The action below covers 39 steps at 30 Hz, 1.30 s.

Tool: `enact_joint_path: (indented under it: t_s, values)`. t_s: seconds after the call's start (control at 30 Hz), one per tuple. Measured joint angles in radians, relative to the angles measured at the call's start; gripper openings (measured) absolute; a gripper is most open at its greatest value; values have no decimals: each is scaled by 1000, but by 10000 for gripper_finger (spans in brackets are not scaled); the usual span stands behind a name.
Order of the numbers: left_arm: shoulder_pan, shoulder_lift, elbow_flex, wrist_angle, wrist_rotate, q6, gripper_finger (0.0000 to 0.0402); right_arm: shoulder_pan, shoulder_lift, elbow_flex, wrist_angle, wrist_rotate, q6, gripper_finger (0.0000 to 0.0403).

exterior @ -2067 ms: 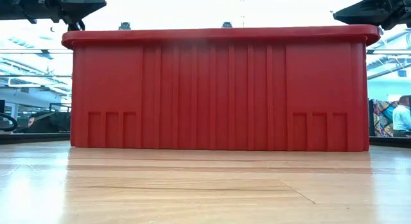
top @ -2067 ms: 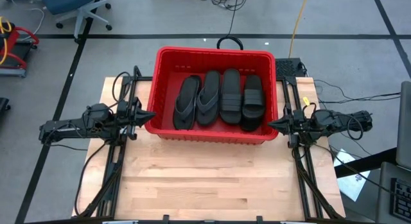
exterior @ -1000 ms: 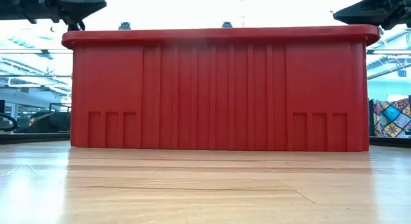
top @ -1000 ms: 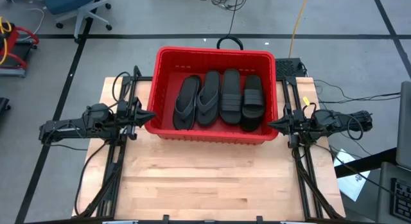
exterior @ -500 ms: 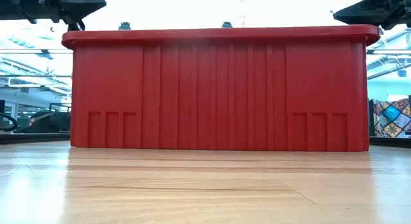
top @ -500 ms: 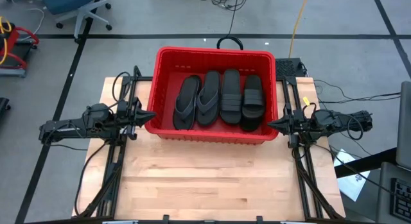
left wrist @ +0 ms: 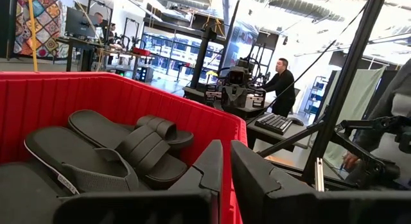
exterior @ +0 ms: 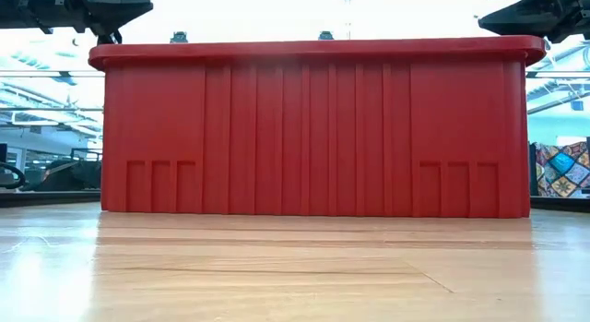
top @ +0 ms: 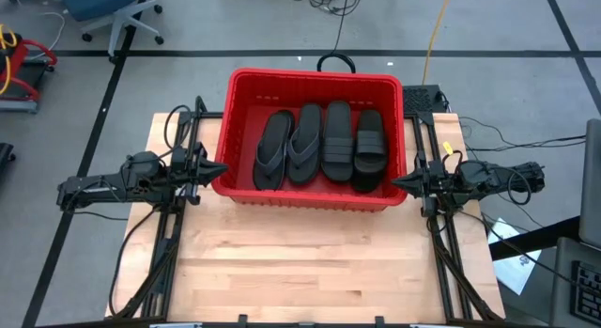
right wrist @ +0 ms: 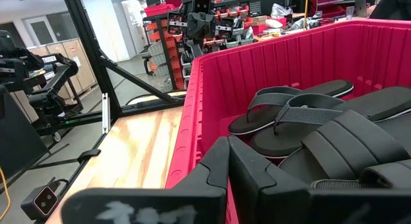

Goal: Pick and place slides into bin
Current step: Return to Home Position

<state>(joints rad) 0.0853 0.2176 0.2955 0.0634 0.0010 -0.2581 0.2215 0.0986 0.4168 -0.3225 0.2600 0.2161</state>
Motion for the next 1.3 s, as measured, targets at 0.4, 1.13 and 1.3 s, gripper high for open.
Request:
enact_joint_path:
  t_s: [0.4,1.13,1.3]
  values:
    - [0,0,0,0,0,0,1,0,0,0,0,0,0,0]
    - [0,0,0,0,0,0,10,0,0,0,0,0,0,0]
    - [0,0,0,0,0,0,2,0,0,0,0,0,0,0]
